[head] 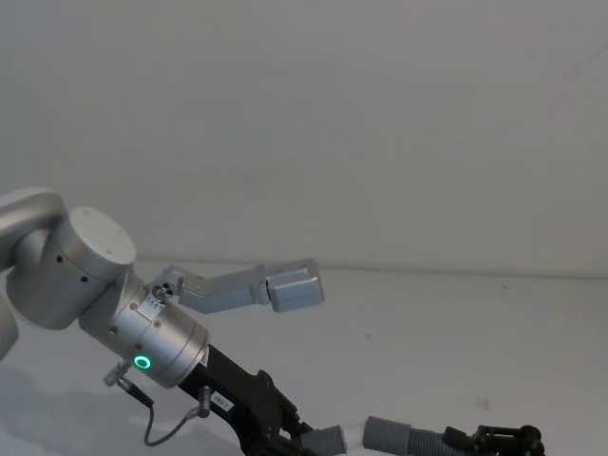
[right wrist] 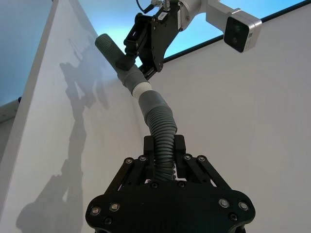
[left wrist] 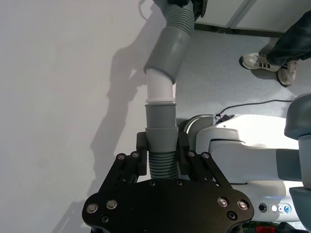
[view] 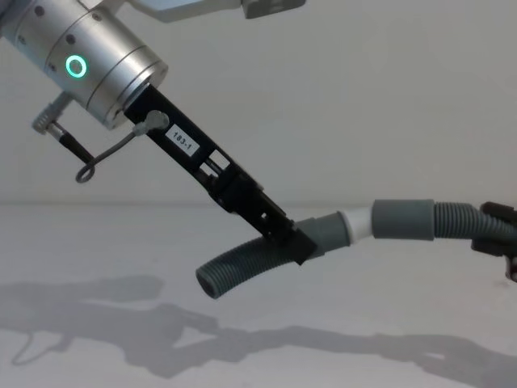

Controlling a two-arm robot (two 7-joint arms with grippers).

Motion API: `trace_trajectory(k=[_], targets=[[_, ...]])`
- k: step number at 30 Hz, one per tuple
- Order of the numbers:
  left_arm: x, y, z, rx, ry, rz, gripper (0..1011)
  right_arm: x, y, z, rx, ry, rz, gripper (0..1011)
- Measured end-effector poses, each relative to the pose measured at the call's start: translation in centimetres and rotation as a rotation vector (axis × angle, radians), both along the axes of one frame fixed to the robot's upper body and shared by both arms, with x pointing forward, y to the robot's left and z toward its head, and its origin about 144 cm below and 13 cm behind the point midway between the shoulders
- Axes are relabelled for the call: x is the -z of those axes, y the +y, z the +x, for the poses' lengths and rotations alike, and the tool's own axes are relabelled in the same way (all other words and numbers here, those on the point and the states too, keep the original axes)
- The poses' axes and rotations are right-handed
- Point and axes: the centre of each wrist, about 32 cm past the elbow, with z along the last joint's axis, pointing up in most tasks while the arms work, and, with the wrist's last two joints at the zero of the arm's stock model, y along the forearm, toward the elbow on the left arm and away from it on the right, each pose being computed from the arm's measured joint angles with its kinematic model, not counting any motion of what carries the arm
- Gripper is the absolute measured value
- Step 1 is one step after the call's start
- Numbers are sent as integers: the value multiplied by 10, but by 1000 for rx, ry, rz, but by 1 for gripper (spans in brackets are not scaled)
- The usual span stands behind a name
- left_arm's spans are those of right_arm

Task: Use both hands to pick up one end of the pipe from the table, align the ends, and insert them.

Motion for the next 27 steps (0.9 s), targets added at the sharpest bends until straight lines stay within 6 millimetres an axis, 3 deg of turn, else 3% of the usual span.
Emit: trace_trajectory(k=[27], targets=[[-1, -4, -6, 24, 3, -11, 322, -5, -1, -1, -16, 25, -2, 213]])
